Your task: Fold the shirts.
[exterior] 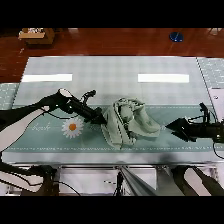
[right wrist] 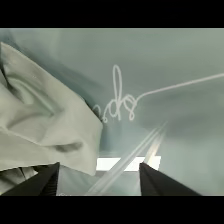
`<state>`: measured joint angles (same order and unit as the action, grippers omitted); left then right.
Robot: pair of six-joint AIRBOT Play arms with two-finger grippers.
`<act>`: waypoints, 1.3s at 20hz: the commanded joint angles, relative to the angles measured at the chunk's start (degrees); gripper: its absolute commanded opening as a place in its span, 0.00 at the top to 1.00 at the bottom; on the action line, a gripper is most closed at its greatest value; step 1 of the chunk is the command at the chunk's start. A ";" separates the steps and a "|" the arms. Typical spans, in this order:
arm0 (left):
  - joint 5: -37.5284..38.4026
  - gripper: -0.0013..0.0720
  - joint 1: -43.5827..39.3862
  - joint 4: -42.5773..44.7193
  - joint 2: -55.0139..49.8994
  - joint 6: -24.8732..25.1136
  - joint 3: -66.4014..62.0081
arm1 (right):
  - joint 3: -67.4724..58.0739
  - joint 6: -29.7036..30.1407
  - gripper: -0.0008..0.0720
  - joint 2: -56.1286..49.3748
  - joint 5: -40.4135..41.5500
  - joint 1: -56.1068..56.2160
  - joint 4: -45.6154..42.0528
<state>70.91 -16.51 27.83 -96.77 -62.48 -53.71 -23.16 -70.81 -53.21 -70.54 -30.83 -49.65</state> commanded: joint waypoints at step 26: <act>0.59 0.95 7.21 0.07 10.64 2.16 -8.59 | -9.27 2.49 0.95 0.76 11.50 18.05 10.05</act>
<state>71.35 -12.75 27.94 -91.07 -60.55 -58.46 -25.17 -68.77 -56.64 -53.74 -10.24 -37.30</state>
